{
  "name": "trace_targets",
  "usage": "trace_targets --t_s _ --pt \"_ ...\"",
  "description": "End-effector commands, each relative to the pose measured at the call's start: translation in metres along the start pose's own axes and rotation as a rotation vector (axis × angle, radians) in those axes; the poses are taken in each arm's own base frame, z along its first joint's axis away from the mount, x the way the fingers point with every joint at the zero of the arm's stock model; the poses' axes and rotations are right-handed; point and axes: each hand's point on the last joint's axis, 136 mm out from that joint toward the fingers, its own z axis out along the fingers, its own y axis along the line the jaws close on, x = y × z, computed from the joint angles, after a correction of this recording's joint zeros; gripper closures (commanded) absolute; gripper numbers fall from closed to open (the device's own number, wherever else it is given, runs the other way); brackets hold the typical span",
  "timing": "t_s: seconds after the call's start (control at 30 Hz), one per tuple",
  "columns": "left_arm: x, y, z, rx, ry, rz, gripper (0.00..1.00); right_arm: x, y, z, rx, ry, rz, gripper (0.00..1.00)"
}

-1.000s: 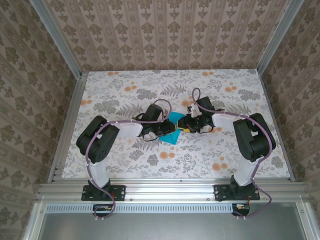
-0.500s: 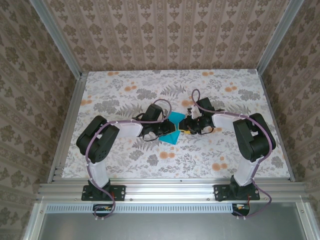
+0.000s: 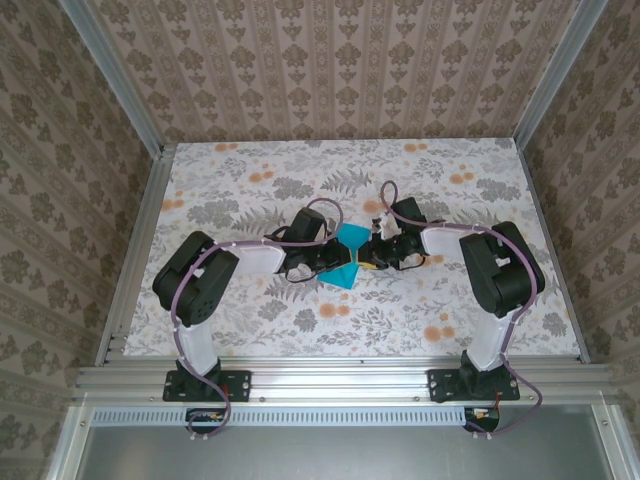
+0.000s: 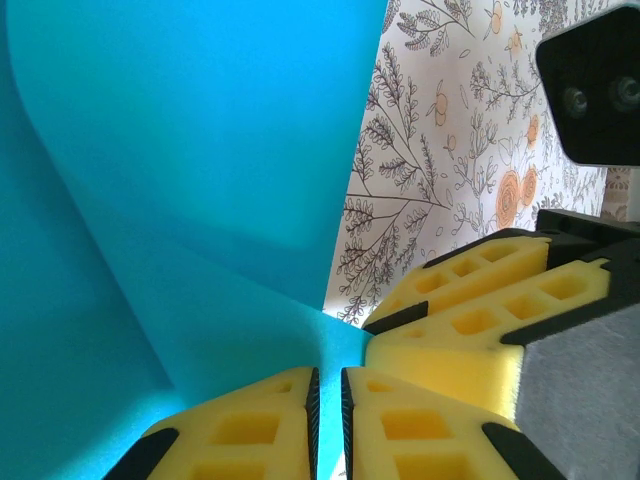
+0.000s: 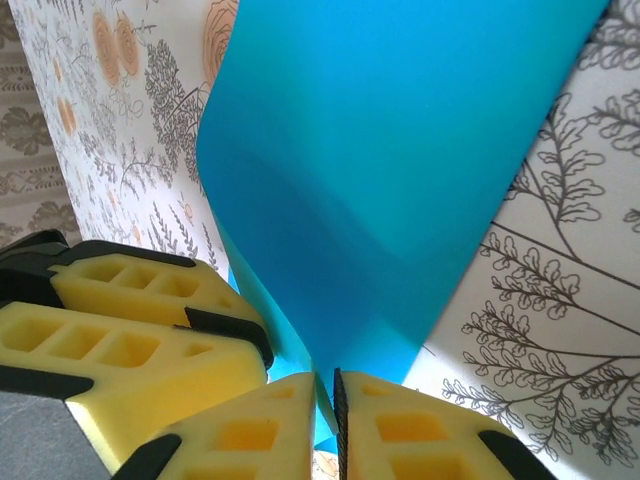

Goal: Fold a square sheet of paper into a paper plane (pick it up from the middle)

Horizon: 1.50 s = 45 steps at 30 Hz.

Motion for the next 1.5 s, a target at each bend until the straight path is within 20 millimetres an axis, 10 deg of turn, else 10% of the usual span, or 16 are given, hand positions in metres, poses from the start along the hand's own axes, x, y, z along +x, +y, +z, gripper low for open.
trace_targets --t_s 0.0,0.4,0.83,1.47 --pt "-0.002 -0.006 -0.003 0.005 -0.007 0.017 0.8 0.005 -0.006 0.002 0.024 0.023 -0.01 0.9" --pt "0.016 0.012 -0.025 -0.057 -0.014 0.004 0.6 -0.005 -0.009 0.0 0.087 0.02 -0.075 0.96" --pt "0.031 0.048 -0.021 -0.233 0.046 -0.009 0.85 -0.015 -0.012 0.004 0.121 0.019 -0.09 0.96" --pt "0.038 0.058 -0.017 -0.318 0.104 0.01 0.89 -0.017 -0.018 0.01 0.146 0.04 -0.098 0.95"
